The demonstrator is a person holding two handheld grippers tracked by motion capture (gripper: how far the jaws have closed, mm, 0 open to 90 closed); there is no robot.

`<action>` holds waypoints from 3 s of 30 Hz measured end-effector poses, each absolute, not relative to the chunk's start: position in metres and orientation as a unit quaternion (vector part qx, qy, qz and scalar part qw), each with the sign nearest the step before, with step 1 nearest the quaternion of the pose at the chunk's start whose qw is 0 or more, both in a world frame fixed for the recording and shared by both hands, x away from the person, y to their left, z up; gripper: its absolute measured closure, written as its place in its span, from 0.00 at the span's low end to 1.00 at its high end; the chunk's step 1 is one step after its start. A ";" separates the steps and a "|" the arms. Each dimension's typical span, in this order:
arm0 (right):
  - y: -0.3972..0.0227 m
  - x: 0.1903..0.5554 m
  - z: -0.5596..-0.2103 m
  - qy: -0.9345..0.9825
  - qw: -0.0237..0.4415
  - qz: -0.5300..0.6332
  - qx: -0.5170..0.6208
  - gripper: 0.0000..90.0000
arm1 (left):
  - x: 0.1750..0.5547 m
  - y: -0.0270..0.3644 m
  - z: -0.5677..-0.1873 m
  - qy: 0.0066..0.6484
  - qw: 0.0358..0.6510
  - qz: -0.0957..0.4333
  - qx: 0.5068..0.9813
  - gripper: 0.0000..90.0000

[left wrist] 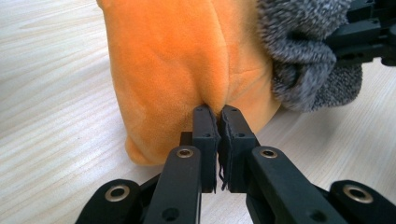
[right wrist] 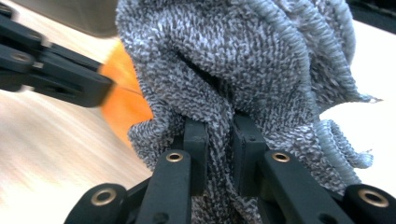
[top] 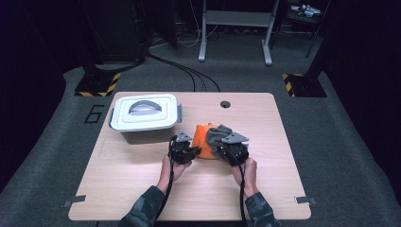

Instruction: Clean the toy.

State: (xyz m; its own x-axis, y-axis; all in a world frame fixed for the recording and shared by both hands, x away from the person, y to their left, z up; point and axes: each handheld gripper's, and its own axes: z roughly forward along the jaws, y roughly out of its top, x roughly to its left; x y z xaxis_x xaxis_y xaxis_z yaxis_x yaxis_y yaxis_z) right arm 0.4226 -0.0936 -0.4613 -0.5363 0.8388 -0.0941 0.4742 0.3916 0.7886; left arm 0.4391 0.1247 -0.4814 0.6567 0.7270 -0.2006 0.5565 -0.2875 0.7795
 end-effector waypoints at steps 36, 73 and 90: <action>-0.104 0.430 -0.467 0.784 0.256 0.348 0.445 0.87 | 0.442 0.126 -0.484 0.399 0.444 0.097 0.796 0.95; -0.134 0.396 -0.429 0.751 0.303 0.377 0.449 0.87 | 0.444 0.126 -0.482 0.410 0.446 0.097 0.789 0.95; -0.055 0.400 -0.464 0.817 0.227 0.359 0.389 0.87 | 0.445 0.123 -0.482 0.416 0.444 0.097 0.788 0.95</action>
State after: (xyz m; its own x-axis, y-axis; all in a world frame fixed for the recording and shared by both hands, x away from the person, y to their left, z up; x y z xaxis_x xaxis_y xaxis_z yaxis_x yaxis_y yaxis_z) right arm 0.4002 -0.0554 -0.4642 -0.5940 0.7992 -0.0921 0.4725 0.4393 0.7640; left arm 0.4447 0.1231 -0.4822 0.6357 0.7407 -0.2172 0.5692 -0.2598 0.7801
